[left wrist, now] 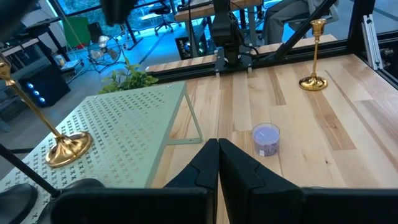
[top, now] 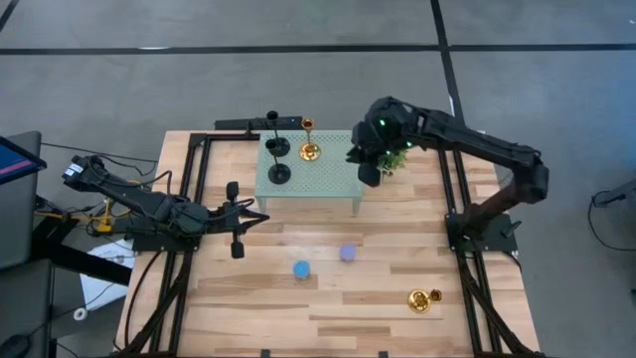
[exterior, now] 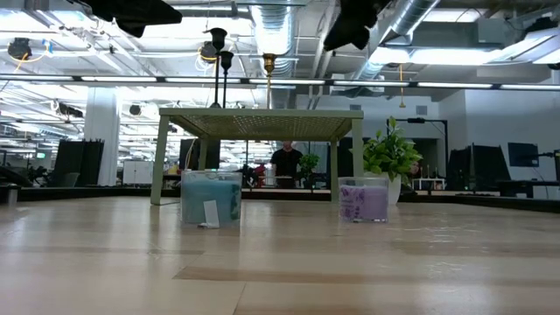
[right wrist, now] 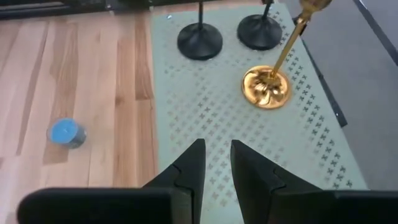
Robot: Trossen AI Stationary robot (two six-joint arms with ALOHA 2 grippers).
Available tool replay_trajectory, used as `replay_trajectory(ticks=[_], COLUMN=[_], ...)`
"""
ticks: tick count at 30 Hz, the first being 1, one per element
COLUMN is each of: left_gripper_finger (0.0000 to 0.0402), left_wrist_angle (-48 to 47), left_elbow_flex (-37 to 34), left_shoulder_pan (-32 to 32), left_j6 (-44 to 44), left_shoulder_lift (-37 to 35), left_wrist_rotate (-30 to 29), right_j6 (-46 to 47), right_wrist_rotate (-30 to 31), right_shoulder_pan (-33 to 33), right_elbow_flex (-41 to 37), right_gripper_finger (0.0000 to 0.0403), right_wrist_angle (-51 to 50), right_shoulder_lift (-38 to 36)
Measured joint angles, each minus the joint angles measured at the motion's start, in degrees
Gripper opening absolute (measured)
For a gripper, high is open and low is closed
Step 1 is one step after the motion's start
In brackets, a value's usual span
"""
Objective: Pick & Place candle stick holders
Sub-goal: Put the violet scented candle on the shelf
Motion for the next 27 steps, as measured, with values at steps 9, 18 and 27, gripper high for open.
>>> replay_trajectory(ticks=[9,18,27], left_gripper_finger=[0.0011,0.0011,0.0011], left_wrist_angle=[-0.1,-0.1,0.0], left_elbow_flex=[0.0,0.0,0.0], left_shoulder_pan=[0.0,0.0,0.0], left_j6=[0.0,0.0,0.0], left_shoulder_lift=[0.0,0.0,0.0], left_wrist_rotate=[0.0,0.0,0.0], right_j6=[3.5,13.1,11.8], right_wrist_rotate=[0.3,2.8,2.8], right_shoulder_pan=[3.2,6.6,9.1], right_elbow_flex=[-21.4,-36.9,-40.9], right_gripper_finger=[0.0064,0.0063,0.0063], right_wrist_angle=[12.6,18.1,18.3], right_shoulder_lift=[-12.5,-23.9,-24.3])
